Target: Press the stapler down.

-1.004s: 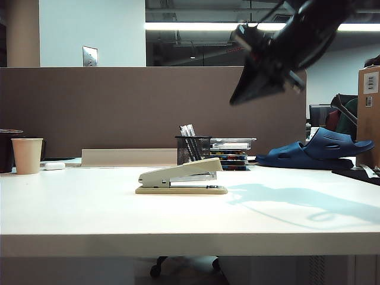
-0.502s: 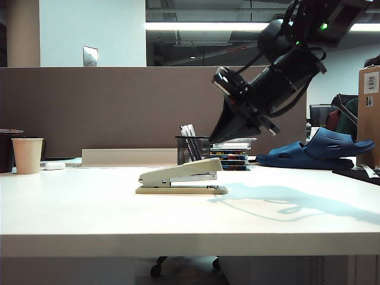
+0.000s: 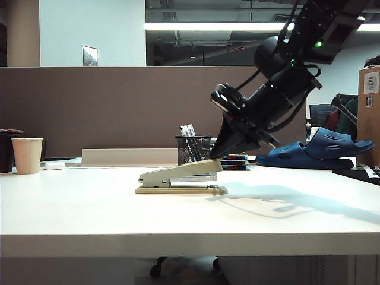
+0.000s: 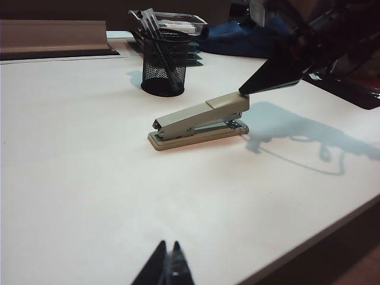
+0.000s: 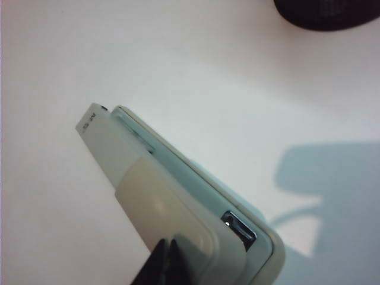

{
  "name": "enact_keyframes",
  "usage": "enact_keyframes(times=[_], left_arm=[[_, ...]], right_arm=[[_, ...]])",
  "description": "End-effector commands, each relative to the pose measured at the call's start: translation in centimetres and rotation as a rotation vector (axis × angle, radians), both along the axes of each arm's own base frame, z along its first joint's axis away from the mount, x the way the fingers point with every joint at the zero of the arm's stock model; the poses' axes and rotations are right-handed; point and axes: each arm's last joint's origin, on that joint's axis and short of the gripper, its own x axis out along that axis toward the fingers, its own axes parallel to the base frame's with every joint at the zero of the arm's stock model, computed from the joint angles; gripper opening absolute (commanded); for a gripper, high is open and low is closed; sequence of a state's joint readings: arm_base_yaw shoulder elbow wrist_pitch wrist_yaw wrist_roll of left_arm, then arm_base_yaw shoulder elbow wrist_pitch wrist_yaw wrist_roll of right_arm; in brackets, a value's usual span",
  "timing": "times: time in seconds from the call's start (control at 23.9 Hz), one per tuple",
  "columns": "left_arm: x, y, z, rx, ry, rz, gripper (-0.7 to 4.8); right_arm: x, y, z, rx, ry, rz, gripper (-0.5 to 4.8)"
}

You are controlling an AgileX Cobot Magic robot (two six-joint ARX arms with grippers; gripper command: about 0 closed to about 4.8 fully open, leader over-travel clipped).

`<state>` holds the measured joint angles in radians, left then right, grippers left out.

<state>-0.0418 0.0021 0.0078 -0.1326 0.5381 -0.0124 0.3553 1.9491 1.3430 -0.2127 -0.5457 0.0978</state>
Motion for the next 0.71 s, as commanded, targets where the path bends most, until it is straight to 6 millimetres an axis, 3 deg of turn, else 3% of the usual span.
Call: enact_keyframes(times=[0.04,0.71], left_arm=[[0.0,0.0,0.0,0.004,-0.002,0.003,-0.06],[0.0,0.0,0.0,0.004,-0.003,0.003,-0.06]], right_arm=[[0.3,0.1,0.0,0.005,-0.012,-0.008,-0.09],[0.1,-0.1,-1.3,-0.061,0.05,-0.042,-0.09]])
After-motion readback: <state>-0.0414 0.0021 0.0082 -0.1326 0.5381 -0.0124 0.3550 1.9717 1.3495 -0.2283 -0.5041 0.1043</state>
